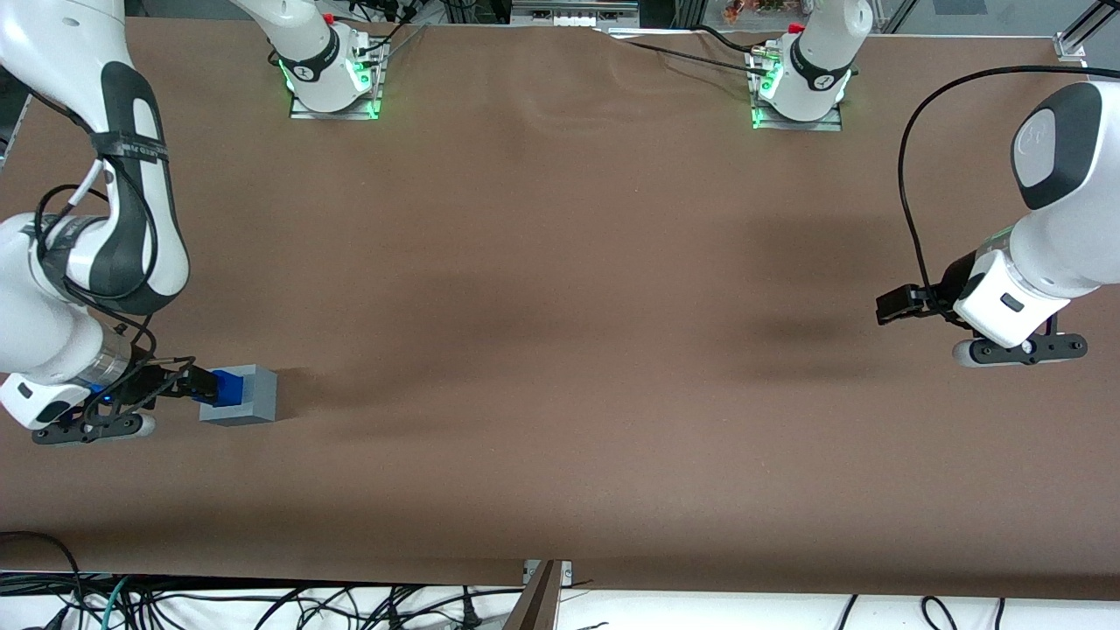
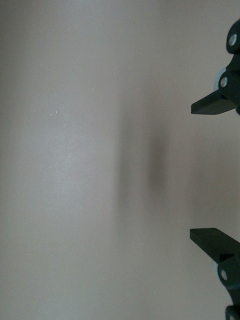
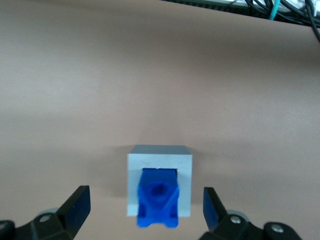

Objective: Insert blue part into gray base with right arm

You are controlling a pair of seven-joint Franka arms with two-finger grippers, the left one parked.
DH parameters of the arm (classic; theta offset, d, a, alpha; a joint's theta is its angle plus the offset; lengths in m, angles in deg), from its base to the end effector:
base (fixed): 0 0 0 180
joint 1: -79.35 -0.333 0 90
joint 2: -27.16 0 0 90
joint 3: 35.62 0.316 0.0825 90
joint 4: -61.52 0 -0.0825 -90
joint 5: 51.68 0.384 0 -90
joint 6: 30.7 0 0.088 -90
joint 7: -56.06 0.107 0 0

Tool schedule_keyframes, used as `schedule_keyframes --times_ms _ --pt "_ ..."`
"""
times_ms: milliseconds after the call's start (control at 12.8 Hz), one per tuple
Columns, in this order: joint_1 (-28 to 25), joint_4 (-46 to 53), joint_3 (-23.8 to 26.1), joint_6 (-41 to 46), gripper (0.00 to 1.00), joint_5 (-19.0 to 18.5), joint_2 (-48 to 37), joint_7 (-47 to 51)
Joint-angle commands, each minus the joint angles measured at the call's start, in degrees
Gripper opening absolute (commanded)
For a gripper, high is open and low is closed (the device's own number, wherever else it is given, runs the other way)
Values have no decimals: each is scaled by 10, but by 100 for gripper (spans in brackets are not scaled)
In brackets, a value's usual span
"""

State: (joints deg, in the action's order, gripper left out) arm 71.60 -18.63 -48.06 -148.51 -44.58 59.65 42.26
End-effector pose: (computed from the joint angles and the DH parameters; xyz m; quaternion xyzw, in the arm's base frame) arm 0.7221 -0.0217 0.3919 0.9960 0.0728 0.0510 0.0092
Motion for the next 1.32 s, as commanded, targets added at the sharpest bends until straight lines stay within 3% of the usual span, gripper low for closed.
schedule_keyframes --times_ms 0,311,389,545,701,934,1246 --pt "-9 49 3 78 100 12 -22 -8" --pt "-29 47 2 141 100 8 -67 -4" --pt "-38 48 2 147 100 -11 -78 -9" --pt "-44 45 13 165 100 -90 -113 -12" --pt "-39 17 18 134 100 -93 -169 -3" --pt "15 -119 39 91 100 -90 -261 -3" --pt "74 -136 107 170 100 -97 -285 -6"
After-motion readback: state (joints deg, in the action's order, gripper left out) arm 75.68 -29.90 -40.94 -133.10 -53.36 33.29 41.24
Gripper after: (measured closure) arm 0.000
